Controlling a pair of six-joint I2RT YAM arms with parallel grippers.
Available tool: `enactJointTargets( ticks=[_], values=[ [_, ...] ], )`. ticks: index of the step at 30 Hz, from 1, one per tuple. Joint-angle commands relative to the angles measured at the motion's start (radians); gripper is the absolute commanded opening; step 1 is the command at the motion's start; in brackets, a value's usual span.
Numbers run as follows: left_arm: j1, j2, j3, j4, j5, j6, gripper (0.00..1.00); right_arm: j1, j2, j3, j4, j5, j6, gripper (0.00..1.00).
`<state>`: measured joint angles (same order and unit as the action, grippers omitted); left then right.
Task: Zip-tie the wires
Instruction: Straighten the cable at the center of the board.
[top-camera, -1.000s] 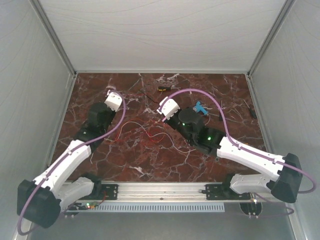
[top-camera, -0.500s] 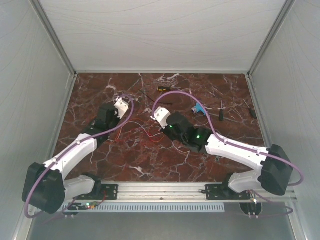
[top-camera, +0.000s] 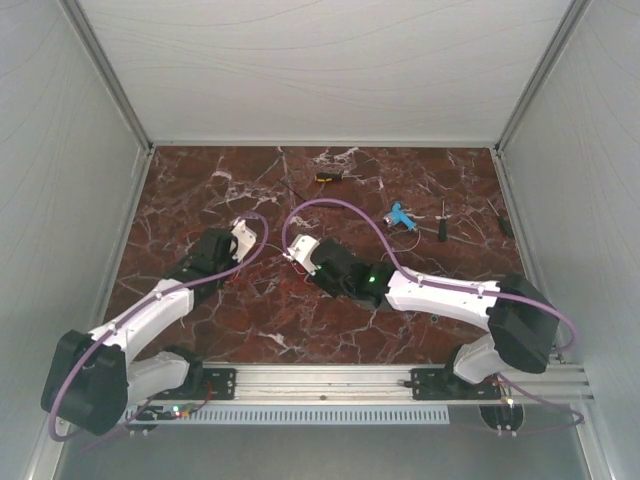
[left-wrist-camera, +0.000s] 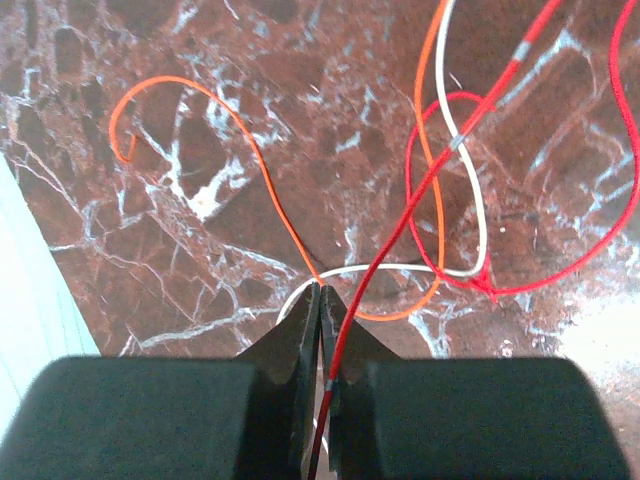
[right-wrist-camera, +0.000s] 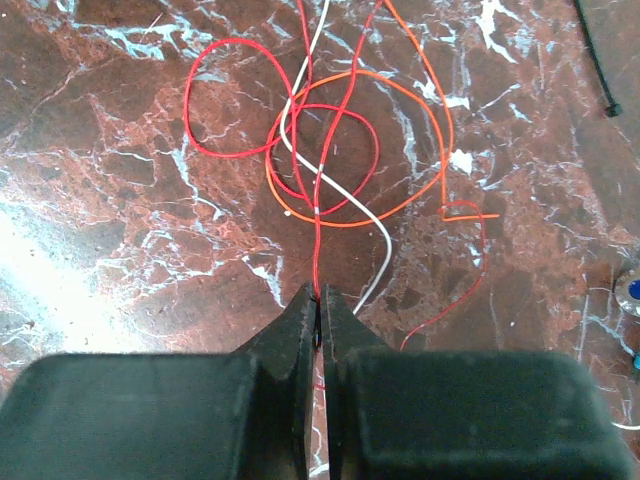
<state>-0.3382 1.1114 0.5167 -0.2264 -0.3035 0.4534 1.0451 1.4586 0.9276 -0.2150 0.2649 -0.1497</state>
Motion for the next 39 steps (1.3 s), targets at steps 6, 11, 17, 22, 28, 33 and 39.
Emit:
enactJointTargets(
  ticks=[6, 11, 17, 22, 28, 33, 39],
  values=[
    [-0.013, -0.019, -0.054, 0.047, -0.029, 0.021, 0.00, 0.043, 0.093, 0.070, 0.020, 0.019, 0.011, 0.00],
    [-0.013, 0.013, -0.069, 0.084, -0.034, 0.019, 0.09, 0.047, 0.114, 0.074, 0.029, 0.048, 0.012, 0.00],
    [-0.013, 0.092, -0.048, 0.098, -0.025, -0.011, 0.49, 0.048, 0.116, 0.065, 0.047, 0.089, 0.045, 0.00],
    [-0.013, 0.121, -0.025, 0.074, -0.001, -0.024, 0.65, 0.048, 0.114, 0.053, 0.059, 0.118, 0.056, 0.00],
    [-0.013, 0.068, -0.011, 0.091, 0.018, -0.058, 0.75, 0.049, 0.120, 0.044, 0.066, 0.128, 0.065, 0.00],
    [-0.012, -0.025, -0.003, 0.101, 0.054, -0.073, 0.79, 0.049, 0.131, 0.045, 0.072, 0.136, 0.079, 0.00],
    [-0.012, -0.095, 0.024, 0.073, 0.012, -0.050, 0.77, 0.049, 0.147, 0.055, 0.059, 0.142, 0.094, 0.01]
  ],
)
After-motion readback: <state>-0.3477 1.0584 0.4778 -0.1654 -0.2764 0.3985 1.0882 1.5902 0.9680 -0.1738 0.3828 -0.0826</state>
